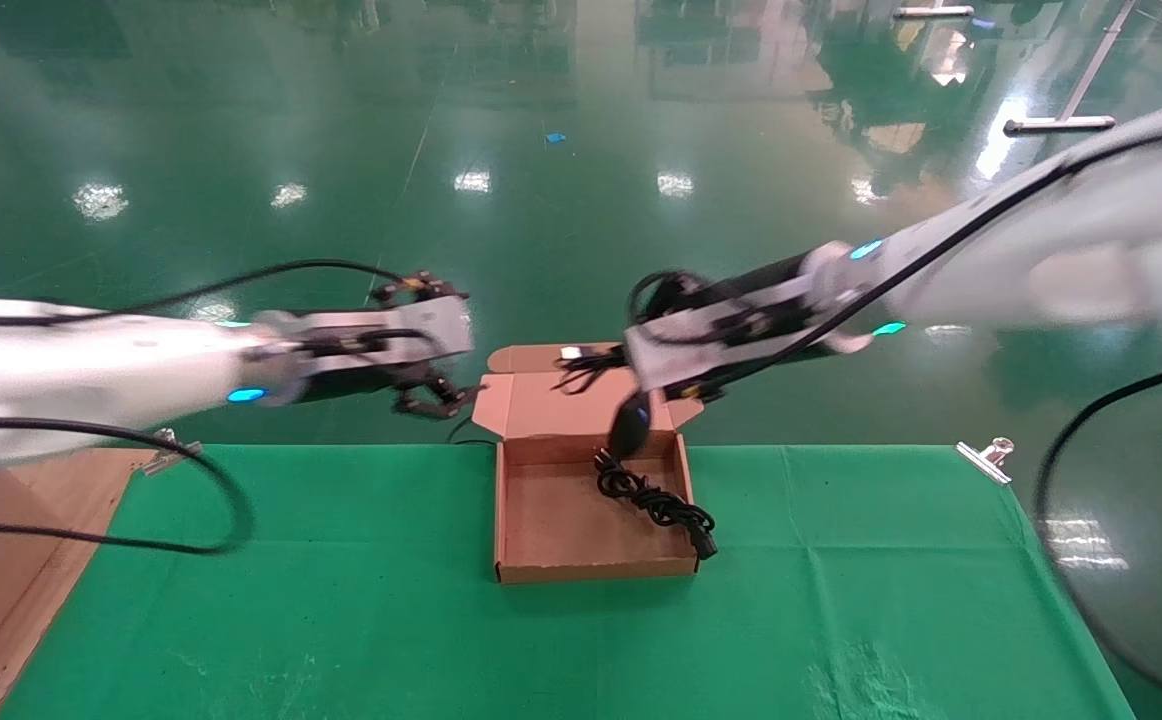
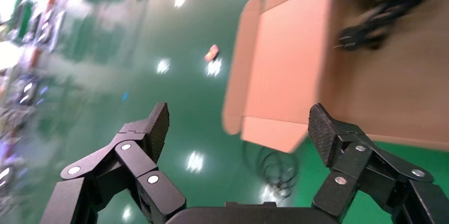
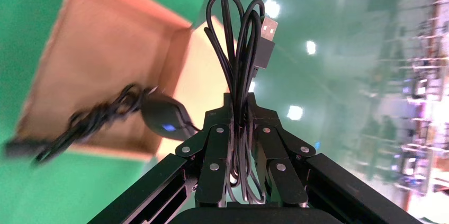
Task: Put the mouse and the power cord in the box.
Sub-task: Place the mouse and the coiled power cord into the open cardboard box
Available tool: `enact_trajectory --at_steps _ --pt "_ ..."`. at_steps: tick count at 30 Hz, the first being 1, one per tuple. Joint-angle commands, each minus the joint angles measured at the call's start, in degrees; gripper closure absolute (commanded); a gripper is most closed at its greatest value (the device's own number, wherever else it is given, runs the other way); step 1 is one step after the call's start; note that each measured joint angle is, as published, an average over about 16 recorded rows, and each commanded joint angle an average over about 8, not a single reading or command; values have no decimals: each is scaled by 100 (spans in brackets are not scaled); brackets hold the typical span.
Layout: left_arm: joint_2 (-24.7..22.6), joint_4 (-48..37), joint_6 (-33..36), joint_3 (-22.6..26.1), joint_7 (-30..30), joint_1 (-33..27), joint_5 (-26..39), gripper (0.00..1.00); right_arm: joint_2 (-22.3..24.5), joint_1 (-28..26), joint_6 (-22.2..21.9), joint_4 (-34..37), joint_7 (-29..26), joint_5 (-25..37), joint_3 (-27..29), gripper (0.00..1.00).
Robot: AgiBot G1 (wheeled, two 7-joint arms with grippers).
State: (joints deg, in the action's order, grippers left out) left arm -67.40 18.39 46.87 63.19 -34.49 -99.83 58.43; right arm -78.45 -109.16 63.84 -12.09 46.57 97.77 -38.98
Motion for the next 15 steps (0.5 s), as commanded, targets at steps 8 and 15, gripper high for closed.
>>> enact_trajectory --at_steps 8,15 --pt "943 -24 1326 -258 -434 -86 -421 0 -55 858 -863 -1429 -740 -490 -841 100" --pt "1150 -13 1223 -299 -551 88 -464 0 -39 1141 -1344 -1918 -1363 -790 -1822 100"
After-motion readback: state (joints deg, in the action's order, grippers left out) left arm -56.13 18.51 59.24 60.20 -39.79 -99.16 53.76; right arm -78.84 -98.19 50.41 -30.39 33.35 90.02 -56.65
